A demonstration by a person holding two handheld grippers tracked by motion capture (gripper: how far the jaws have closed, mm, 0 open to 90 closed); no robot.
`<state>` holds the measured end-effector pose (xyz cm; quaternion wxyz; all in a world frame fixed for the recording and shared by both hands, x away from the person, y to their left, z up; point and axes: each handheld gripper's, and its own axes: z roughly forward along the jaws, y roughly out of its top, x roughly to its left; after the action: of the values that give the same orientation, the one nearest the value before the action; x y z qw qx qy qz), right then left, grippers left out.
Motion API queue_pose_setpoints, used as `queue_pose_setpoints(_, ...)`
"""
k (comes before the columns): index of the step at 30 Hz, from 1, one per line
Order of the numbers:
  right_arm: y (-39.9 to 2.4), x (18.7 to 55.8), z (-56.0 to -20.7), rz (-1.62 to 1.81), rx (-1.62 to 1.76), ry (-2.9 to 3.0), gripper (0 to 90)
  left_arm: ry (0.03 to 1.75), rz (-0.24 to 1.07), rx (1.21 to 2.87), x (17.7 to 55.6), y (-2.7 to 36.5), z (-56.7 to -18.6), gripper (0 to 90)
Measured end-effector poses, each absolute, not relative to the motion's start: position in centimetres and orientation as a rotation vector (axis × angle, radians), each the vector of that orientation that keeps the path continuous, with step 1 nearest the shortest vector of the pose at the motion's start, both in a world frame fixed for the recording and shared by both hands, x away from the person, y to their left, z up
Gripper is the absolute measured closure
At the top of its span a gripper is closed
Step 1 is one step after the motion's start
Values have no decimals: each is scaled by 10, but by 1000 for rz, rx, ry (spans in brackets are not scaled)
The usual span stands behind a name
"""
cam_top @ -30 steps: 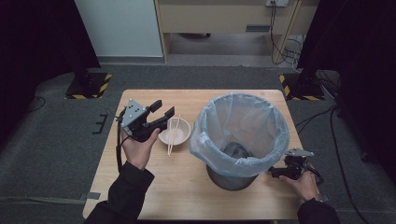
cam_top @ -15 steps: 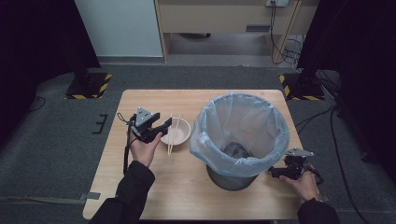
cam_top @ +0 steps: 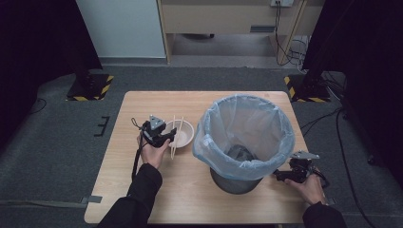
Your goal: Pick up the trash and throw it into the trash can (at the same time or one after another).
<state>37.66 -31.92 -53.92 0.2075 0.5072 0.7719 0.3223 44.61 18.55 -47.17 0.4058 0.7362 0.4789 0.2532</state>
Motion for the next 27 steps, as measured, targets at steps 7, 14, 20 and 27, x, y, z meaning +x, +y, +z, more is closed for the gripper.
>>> queue_pose_setpoints(7, -319, 377, -539, 898, 1412, 2150, 8, 1264, 613, 1875, 450, 186, -483, 536)
queue_pose_setpoints(14, -319, 377, -539, 898, 1407, 2151, 8, 1291, 584, 1899, 452, 186, -489, 592)
queue_pose_setpoints(20, -319, 377, -539, 899, 1411, 2150, 8, 1312, 559, 1912, 454, 186, -494, 641)
queue_pose_setpoints(27, -319, 377, -539, 899, 1412, 2150, 8, 1326, 546, 1917, 454, 188, -494, 722)
